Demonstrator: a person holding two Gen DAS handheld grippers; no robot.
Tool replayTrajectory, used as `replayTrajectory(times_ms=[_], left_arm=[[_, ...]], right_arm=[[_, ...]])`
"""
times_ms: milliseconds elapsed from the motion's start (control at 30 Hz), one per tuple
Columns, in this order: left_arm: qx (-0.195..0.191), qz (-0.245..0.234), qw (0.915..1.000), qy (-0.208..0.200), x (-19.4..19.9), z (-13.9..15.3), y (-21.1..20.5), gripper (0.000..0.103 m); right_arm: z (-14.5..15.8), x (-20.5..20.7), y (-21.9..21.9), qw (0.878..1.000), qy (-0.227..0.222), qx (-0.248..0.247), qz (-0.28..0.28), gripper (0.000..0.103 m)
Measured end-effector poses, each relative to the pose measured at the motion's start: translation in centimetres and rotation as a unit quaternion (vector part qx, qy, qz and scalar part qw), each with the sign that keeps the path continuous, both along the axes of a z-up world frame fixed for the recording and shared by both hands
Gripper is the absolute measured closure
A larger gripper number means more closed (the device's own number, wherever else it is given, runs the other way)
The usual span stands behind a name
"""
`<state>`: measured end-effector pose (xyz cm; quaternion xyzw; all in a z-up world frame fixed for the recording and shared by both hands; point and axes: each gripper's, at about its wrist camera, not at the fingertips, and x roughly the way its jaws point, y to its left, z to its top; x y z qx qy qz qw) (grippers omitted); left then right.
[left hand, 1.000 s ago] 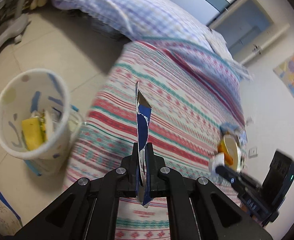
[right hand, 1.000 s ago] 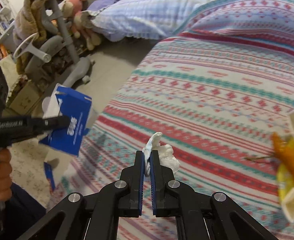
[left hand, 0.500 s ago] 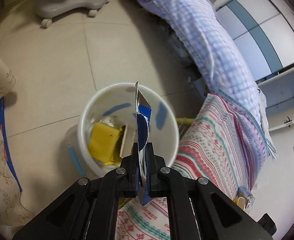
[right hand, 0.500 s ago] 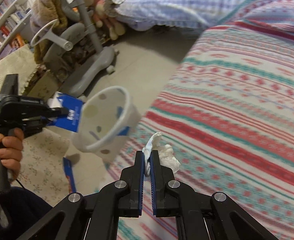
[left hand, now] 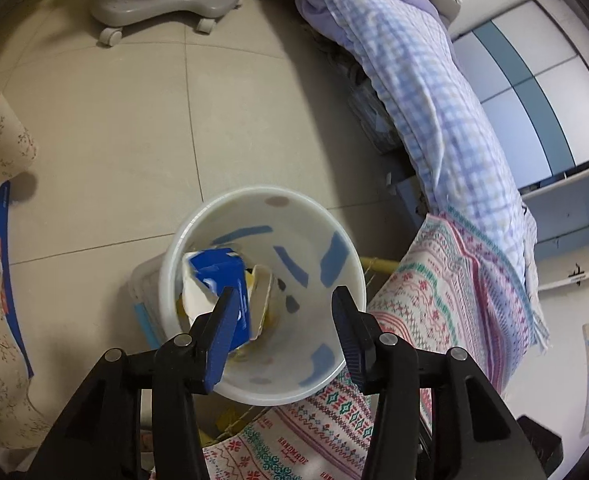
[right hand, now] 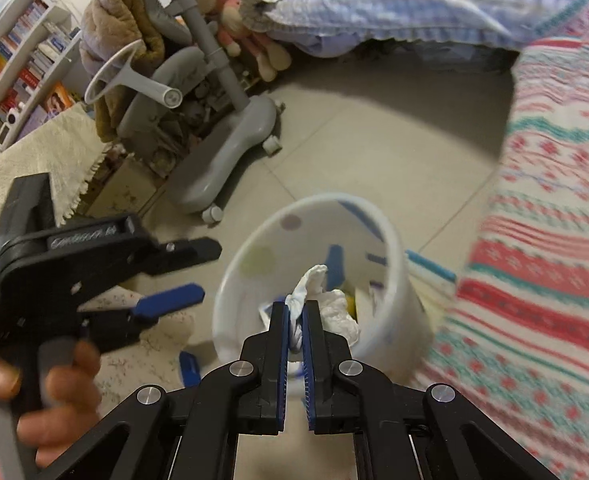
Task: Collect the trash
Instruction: 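Carry blue flap and tissue to the wastebasket and open both grippers, then move both grippers back toward the remaining trash on the bedspread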
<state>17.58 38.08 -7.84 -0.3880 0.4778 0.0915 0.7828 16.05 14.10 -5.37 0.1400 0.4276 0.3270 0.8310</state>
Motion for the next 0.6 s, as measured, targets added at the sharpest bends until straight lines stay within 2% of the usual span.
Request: replayTrajectory(times_ms=[133,200,233,400,600], left_arm=[[-0.011,0.019,0.9998,0.001,-0.3,-0.2,0.9,0.052],[-0.014,0.027,0.9995,0.002,-0.4,-0.2,1.2,0.052],[-0.015,0.029,0.9995,0.002,-0.4,-0.2,1.3,0.052],[-0.014,0.024,0.9996,-0.002,-0.3,0.1,1.1,0.052],[0.001,-0.01,0.9999,-0.011,0.5,1.4,-1.5,0.052]], right_arm=[[-0.1,1.4,2.2,1.0,-0.001,-0.011,0.001,0.09],[-0.3,1.9,2.8,1.0,0.0,-0.02,0.002,0.067],[-0.3,2.0,2.8,1.0,-0.003,-0.027,-0.001,0.064],[-0.7,1.1,0.7,0.999,-0.014,-0.048,-0.019,0.062],[-0.7,-0.8,-4.6,0.997,-0.012,-0.067,-0.039,0.062]])
